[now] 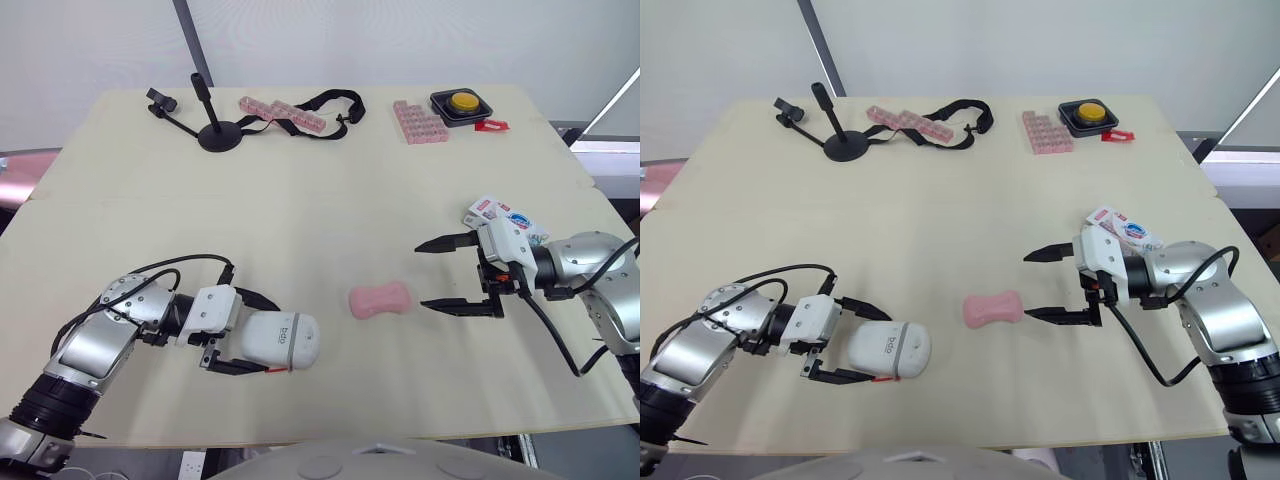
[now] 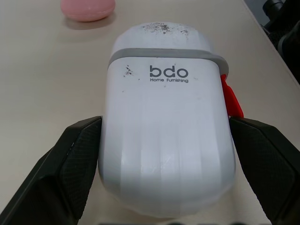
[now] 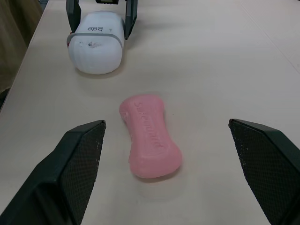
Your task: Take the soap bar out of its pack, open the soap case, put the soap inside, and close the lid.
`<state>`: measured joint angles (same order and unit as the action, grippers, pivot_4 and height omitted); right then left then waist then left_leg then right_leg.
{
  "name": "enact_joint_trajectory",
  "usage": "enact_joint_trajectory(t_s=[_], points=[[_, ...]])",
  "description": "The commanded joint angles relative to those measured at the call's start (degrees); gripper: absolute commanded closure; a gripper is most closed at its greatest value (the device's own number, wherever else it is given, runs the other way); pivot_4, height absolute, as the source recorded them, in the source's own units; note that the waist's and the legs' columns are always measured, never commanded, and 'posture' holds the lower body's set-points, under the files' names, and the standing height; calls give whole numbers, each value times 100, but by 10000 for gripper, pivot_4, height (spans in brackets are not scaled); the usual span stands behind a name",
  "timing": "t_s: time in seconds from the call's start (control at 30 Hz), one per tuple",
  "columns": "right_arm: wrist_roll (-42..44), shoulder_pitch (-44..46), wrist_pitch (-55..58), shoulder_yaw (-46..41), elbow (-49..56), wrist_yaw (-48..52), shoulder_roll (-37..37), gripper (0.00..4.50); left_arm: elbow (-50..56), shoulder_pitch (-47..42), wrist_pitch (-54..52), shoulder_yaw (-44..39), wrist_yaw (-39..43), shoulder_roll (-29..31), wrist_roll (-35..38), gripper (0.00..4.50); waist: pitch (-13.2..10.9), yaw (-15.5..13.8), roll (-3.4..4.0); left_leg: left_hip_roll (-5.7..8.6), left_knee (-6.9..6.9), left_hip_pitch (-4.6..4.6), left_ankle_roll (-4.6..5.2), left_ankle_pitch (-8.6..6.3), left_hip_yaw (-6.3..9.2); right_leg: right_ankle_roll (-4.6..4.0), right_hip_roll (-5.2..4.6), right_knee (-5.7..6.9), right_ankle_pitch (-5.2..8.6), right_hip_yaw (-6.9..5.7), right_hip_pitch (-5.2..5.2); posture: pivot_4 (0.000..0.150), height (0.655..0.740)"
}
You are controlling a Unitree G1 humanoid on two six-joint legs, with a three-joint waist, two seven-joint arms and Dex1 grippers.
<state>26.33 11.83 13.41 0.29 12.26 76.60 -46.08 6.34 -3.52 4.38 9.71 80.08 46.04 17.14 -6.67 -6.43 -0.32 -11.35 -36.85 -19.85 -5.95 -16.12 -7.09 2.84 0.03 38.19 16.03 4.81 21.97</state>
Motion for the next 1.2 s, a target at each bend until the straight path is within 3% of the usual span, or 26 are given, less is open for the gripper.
enact_joint_trajectory(t_s=[0.03, 0.5, 0.7, 0.87, 1.03, 1.2], points=[[92, 13, -36, -54, 61, 9, -1, 0, -87, -9, 188, -8, 16, 1, -61, 6625, 0, 0, 0, 0, 0, 0, 0, 0, 0, 0, 0, 0, 0, 0, 0, 1500, 7400], [226, 66, 259, -66, 170, -37, -49, 0, -231, -89, 416, -185, -220, -149, -13, 7856, 1, -22, 1, 2, -1, 1, 1, 2, 0, 0, -2, 4, 0, 0, 0, 1500, 7400], [1566, 1140, 3142, -93, 819, -826, -288, 0, -96, -632, 511, -727, -872, -437, 180, 7856, 0, -36, 2, 3, -2, 8, -4, 13, 1, -1, 4, 15, -1, 4, -2, 1500, 7400], [2468, 2346, 5699, -49, 716, -2129, 95, 0, 173, -861, 960, -818, -1594, -832, -207, 7856, 1, -121, 3, 3, -1, 19, -9, 13, 0, -1, 14, 8, -1, 11, -15, 1500, 7400], [2783, 2828, 7036, -364, 250, -3182, 1023, 0, 167, -937, 1174, -816, -2211, -1116, -615, 7856, 1, -205, 3, 1, -1, 15, -11, 13, 1, -1, 16, 6, -1, 7, -15, 1500, 7400], [2618, 3227, 7167, -270, -220, -3774, 1861, 0, -29, -1079, 1417, -775, -2644, -1217, -970, 7856, 1, -170, 3, 2, 0, 41, -15, 16, 1, -1, 13, 12, -1, 3, -13, 1500, 7400]])
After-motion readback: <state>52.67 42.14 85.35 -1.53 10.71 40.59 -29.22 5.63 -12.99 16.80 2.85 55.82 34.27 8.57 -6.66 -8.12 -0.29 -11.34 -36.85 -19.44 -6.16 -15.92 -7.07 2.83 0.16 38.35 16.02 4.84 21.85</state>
